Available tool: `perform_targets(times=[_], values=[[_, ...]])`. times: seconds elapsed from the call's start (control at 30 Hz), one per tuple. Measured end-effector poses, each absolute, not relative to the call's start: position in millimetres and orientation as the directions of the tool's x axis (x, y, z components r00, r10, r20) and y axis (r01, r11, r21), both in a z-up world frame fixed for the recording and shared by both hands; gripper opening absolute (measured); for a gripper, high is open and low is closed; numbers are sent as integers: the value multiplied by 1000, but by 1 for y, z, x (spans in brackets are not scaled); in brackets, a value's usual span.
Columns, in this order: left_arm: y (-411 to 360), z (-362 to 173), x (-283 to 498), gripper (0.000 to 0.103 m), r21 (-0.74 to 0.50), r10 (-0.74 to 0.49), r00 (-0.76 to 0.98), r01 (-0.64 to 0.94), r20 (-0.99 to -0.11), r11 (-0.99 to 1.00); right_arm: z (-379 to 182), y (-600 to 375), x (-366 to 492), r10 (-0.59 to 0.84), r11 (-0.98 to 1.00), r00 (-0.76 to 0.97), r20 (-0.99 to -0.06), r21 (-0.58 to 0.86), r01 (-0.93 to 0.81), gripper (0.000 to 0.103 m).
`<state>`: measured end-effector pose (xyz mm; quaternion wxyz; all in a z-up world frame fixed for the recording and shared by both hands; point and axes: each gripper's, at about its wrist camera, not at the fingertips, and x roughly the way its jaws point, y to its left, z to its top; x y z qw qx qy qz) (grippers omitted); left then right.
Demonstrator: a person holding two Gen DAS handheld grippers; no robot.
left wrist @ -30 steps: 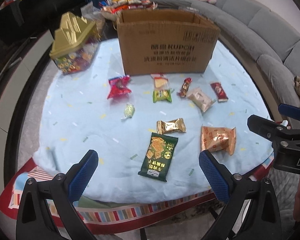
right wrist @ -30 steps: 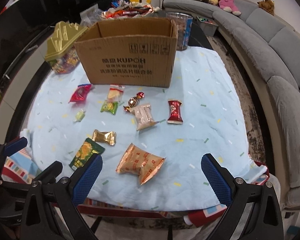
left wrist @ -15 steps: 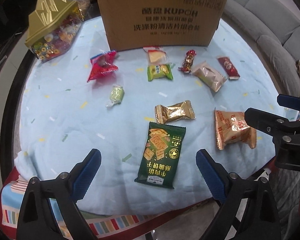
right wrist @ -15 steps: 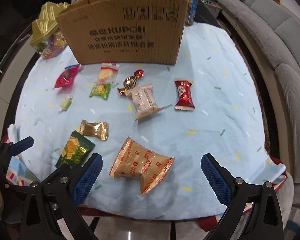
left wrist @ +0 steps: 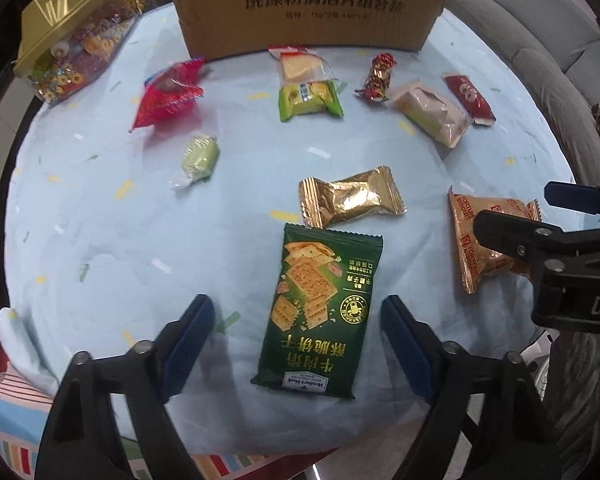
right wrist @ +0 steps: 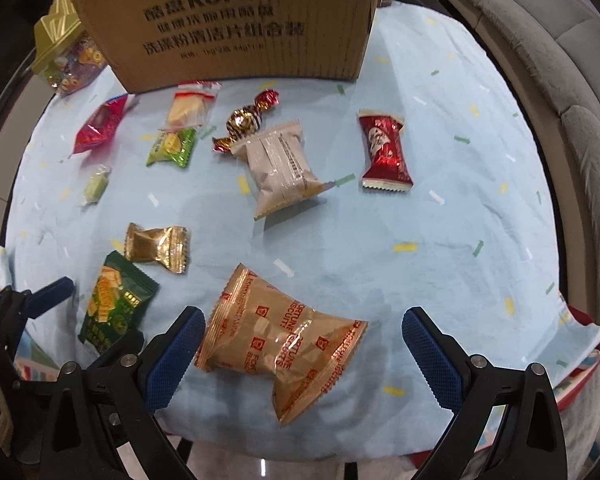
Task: Organize snacks
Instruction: 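Grasp the green cracker pack with the left tool while the right tool grasps the orange pastry bag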
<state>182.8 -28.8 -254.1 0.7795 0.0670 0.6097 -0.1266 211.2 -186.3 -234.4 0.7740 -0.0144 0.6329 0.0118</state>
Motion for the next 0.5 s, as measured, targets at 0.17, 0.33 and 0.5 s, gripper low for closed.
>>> perform_targets(times=[0.17, 0.33, 0.5], values=[[-32, -257, 179, 77, -47, -120, 240, 290, -963, 956, -243, -186, 214, 8, 1000, 174, -985, 3, -28, 99], [-36, -255, 178, 63, -49, -124, 251, 288, -960, 956, -255, -194, 212, 61, 998, 134, -989, 60, -13, 72], [-38, -250, 178, 45, -42, -124, 261, 299, -957, 953, -255, -197, 210, 80, 997, 136, -987, 79, -11, 61]])
